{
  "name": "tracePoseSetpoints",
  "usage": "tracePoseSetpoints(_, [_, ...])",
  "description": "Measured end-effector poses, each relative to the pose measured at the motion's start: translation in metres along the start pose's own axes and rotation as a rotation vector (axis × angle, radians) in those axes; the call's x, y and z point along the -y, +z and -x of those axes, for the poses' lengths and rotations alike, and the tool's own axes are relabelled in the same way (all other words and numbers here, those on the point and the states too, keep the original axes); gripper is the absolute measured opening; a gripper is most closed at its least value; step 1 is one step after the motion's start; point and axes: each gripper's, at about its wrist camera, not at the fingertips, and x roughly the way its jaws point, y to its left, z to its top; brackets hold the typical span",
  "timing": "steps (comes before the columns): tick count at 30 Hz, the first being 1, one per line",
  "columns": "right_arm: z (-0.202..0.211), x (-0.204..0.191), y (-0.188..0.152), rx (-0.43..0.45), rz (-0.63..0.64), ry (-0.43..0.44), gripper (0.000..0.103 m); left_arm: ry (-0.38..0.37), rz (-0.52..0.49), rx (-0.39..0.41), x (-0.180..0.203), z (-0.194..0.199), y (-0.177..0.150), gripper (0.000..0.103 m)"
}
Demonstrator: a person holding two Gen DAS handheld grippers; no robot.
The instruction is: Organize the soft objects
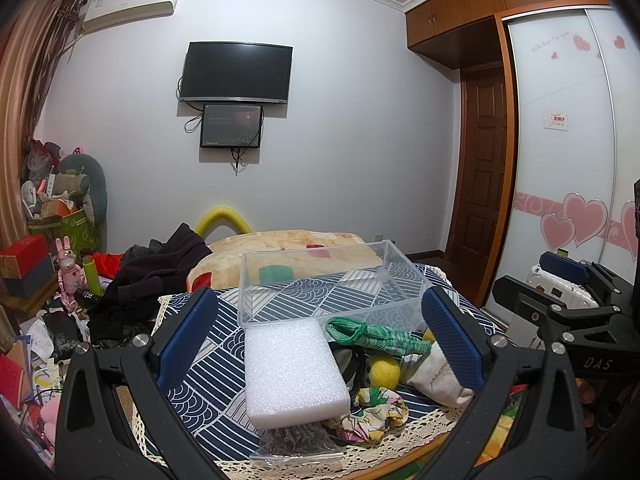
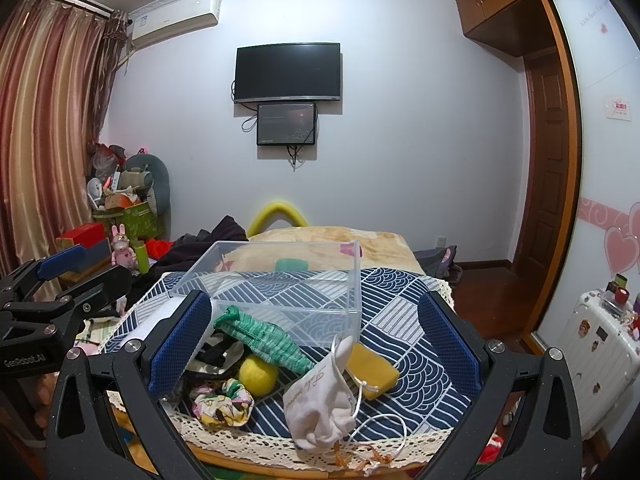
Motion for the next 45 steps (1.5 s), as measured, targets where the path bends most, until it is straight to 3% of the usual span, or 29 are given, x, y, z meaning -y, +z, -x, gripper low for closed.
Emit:
tracePoseSetpoints(18, [-0.007, 0.003, -0.005, -0.012, -0.003, 0.012, 0.103, -0.009, 0.008, -0.026, -0.001, -0.008, -0.006, 0.103])
tracePoseSetpoints(26, [-0.030, 0.013, -0.035, -0.121, 0.019, -0.007, 0.103, -0.003, 0.020, -0.173, -0.009, -0.043, -0.035, 0.103])
tracePoseSetpoints(33, [-0.042, 0.032, -0.053, -0.215, -0.017, 0.013, 0.100, 0.027, 0.107, -0.289, -0.025, -0.073, -0.056, 0.103])
tracePoseSetpoints(42, [-0.060, 0.026, -0.069, -0.337, -0.008, 0.110, 0.057, 0.007, 0.113, -0.329, -0.027, -0.090, -0.073, 0.103])
tracePoseSetpoints(43, [-0.063, 0.025, -0.071, -0.349, -0.009, 0.115, 0.048, 0.005, 0.110, -0.329, -0.028, -0.092, -0.073, 0.100])
tracePoseSetpoints(45, [-0.065, 0.026, -0.073, -0.360, -0.015, 0.120, 0.038, 0.002, 0.102, -0.325, -0.027, -0.093, -0.075, 0.083])
